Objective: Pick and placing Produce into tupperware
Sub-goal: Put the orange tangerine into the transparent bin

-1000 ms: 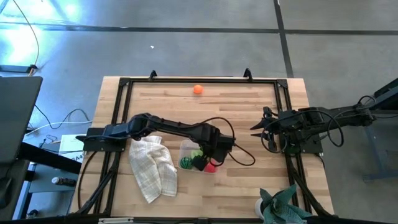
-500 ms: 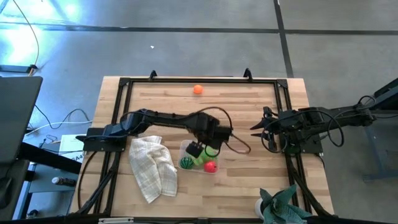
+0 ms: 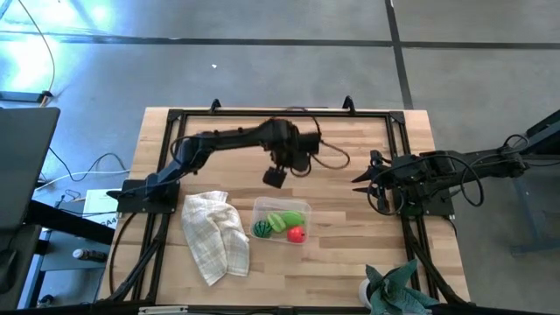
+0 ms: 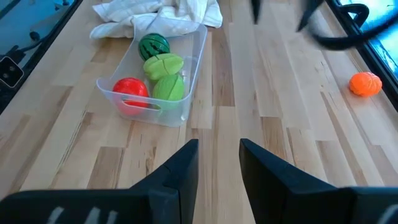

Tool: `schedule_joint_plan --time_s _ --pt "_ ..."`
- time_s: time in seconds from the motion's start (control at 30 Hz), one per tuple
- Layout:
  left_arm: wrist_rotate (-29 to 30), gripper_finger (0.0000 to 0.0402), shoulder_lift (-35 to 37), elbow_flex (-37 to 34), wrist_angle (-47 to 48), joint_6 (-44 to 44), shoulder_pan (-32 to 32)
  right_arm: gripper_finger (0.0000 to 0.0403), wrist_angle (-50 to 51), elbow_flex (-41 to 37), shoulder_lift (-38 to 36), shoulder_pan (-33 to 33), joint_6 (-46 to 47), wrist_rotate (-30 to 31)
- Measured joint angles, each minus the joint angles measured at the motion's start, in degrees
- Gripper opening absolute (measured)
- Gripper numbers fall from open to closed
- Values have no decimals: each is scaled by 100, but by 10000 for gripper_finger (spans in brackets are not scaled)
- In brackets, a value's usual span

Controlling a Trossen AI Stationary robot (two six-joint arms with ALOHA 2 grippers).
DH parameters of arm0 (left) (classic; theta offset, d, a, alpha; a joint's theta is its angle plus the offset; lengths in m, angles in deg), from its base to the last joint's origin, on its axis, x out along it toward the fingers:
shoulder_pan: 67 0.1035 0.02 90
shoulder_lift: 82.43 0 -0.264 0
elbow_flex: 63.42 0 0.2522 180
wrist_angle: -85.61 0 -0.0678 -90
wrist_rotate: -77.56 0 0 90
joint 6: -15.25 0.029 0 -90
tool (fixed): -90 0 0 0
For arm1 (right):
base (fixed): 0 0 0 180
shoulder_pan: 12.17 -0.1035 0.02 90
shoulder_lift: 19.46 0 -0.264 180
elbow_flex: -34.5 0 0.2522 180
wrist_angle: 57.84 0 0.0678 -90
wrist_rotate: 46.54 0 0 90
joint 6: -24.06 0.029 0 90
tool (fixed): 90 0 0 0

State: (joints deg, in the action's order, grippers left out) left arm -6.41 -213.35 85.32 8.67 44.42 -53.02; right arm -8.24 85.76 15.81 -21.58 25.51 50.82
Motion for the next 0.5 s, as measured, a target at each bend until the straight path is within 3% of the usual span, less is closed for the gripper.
schedule_joint_plan --time_s 0.3,0.5 --pt "-6 255 21 0 -557 204 1008 106 0 0 0 -2 2 0" --pt "-98 255 -2 0 -953 -1382 1804 106 0 0 0 -1 0 0"
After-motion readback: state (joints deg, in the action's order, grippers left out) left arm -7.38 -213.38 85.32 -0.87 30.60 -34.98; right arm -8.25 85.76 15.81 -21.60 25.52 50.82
